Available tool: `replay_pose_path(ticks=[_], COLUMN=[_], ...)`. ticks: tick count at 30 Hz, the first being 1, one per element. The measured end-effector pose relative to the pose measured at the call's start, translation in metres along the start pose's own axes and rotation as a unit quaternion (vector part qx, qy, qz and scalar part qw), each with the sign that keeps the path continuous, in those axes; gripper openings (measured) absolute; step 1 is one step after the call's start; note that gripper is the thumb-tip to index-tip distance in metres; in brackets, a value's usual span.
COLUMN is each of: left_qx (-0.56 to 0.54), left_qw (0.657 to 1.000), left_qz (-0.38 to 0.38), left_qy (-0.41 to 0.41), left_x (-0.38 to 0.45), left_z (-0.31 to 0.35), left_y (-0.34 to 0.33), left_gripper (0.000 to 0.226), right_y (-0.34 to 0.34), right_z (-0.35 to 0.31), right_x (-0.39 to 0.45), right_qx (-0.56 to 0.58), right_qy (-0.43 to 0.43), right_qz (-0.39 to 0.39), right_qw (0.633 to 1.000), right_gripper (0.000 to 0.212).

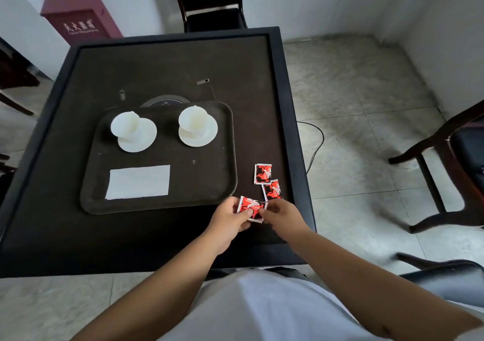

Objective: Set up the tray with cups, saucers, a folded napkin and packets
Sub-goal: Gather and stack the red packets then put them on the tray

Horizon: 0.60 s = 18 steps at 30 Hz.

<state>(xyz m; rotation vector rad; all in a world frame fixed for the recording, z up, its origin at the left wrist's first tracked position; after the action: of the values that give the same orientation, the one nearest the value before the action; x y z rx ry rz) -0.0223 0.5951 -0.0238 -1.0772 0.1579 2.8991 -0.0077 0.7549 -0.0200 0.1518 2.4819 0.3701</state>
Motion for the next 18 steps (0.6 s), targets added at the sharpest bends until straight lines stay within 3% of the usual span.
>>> replay_pose_path(ticks=[4,13,15,18], left_qx=[-0.064,-0.031,-0.027,-0.028], left_qw=[0.997,0.997,0.997,0.997], left_qz=[-0.009,0.0,0.01,0.022], left_qy=[0.046,0.068,0.069,0.073], left_x=[-0.007,0.004,0.007,0.012], left_z=[0.001,0.0,0.001,-0.002], left_y=[-0.002,0.012,0.017,0.025], left_gripper=[0.016,0.015,0.013,0.012], right_y=[-0.003,-0.01,-0.006,0.024], right_z=[-0.015,-0.018,-0.012,-0.007], right_x=[-0.004,0.009,0.018,0.034], right_qx=[0.09,0.08,0.062,-0.084], right_qy=[0.003,-0.008,-0.023,-0.017], right_qz=[-0.033,-0.007,0.03,0.162], right_qw=[0.995,0.997,0.997,0.983], right_gripper=[0.016,0.017,0.023,0.02])
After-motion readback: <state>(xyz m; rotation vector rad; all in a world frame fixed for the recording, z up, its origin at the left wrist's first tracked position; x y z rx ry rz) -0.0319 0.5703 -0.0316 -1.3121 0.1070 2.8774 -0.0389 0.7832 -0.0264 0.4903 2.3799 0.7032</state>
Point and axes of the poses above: each hand's wrist, its own x-axis towards the middle knuckle, its own y-axis out of the back of the hand, z = x × y, the point moved 9 cm from there along x, towards the middle knuckle, and after that the axes turned 6 degrees about z, right-handed, at the moved point
